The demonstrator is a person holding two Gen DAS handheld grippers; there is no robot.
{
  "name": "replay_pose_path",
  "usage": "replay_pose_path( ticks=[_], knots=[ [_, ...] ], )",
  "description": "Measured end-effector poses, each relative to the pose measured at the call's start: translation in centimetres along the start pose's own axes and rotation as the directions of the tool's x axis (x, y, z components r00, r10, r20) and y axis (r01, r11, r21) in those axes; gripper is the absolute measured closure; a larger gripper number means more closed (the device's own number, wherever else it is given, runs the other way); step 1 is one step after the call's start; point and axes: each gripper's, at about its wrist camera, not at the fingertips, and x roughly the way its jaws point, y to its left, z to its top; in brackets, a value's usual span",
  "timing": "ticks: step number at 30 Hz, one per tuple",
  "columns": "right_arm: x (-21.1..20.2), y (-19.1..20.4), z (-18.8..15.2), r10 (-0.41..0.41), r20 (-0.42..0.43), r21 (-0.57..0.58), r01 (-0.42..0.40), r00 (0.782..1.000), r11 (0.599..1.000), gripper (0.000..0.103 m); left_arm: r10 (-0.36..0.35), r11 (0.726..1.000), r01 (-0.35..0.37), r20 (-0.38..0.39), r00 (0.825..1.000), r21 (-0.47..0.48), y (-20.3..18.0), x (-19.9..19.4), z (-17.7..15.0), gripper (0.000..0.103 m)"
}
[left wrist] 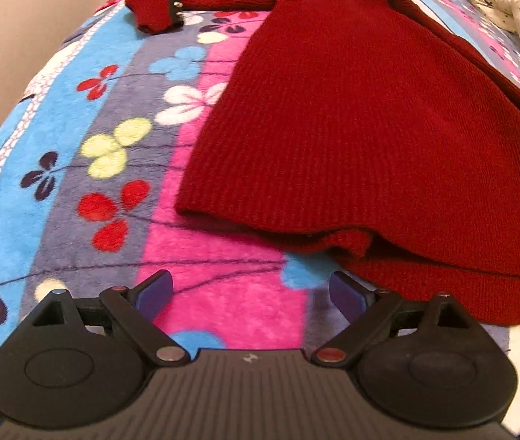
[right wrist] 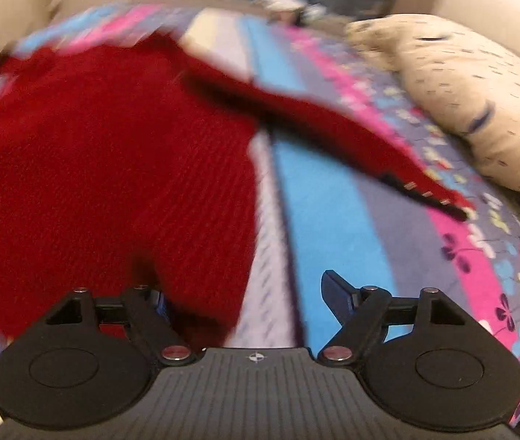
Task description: Fold small clothes
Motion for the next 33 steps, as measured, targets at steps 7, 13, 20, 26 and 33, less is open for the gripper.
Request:
replay_pose_path(
  ticks=[7, 13, 20, 26, 33],
  knots=[
    [1.2, -5.0, 3.2, 0.115, 0.012, 0.321, -0.113, 0.993, 0.940, 0.026, -0.044, 0.999, 0.043, 0.000, 0.999, 0.031, -2.5, 1.0, 0.7, 0.008],
    [1.9, -7.4, 5.7, 0.184, 0.033, 0.495, -0.176, 0.982, 0.851, 0.027, -0.021, 0.999, 0.019, 0.036, 0.999, 0.039, -3.2, 2.0, 2.3, 0.008],
    [2.5, -7.2, 8.3, 0.163, 0.049, 0.468, -0.167, 0.985, 0.868, 0.027, -0.086, 0.989, 0.085, -0.004, 0.996, -0.124, 1.5, 3.5, 5.1, 0.001],
    [3.7, -7.7, 8.5, 0.174, 0.012, 0.531, -0.154, 0.985, 0.833, 0.027, -0.266, 0.926, 0.269, 0.049, 0.963, -0.264, 4.0, 2.1, 7.5, 0.001],
    [4.1, -7.4, 8.1, 0.175, -0.016, 0.523, -0.141, 0.984, 0.841, 0.027, -0.195, 0.958, 0.198, 0.036, 0.980, -0.207, 4.5, 4.0, 10.5, 0.004]
  ],
)
